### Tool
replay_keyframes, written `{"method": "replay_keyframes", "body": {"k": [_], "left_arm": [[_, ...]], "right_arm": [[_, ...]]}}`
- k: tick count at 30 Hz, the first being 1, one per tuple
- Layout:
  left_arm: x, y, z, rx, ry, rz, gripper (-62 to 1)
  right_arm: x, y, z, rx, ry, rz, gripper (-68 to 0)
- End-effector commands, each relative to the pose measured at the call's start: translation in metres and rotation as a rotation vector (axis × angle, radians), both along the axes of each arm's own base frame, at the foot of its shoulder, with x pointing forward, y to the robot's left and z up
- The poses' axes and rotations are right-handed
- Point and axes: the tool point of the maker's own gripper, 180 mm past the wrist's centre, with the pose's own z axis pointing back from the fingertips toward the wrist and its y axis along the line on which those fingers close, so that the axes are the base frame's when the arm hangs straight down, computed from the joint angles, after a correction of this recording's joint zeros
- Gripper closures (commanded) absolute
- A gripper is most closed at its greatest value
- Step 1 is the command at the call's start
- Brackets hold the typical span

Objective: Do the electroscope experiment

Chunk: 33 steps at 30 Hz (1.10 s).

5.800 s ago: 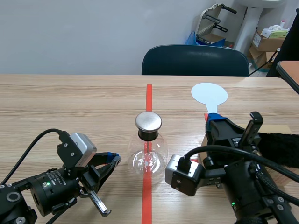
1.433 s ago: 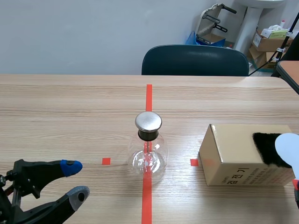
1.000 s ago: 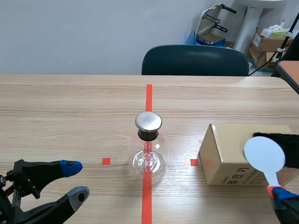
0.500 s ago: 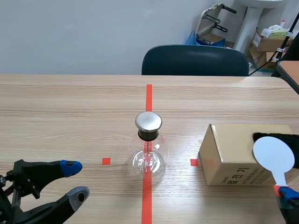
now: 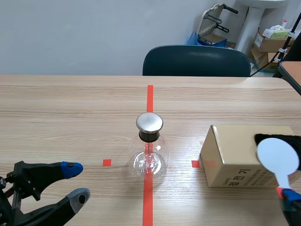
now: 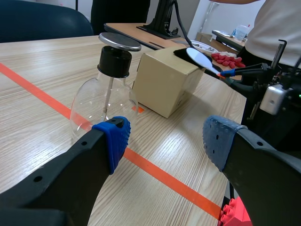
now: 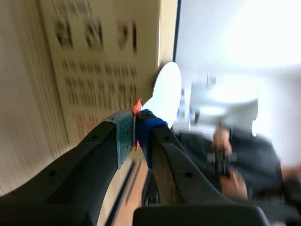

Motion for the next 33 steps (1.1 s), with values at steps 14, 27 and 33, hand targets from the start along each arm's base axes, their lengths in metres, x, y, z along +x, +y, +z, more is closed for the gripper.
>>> {"method": "replay_keyframes", "body": {"k": [14,27,33], "left_arm": [[0.0,-0.002,0.005,-0.025,-0.007,0.004,-36.2],[0.0,-0.002,0.005,-0.025,-0.007,0.004,-36.2],[0.0,-0.002,0.005,-0.025,-0.007,0.004,-36.2]], "right_arm": [[-0.002,-0.021,0.0,-0.034,-0.022,-0.103,-2.0],[0.002,-0.056,0.002,-0.063,-0.035,-0.3,-2.0],[-0.005,-0.008,-0.002,-0.03,-0.013,-0.032,-2.0]]}}
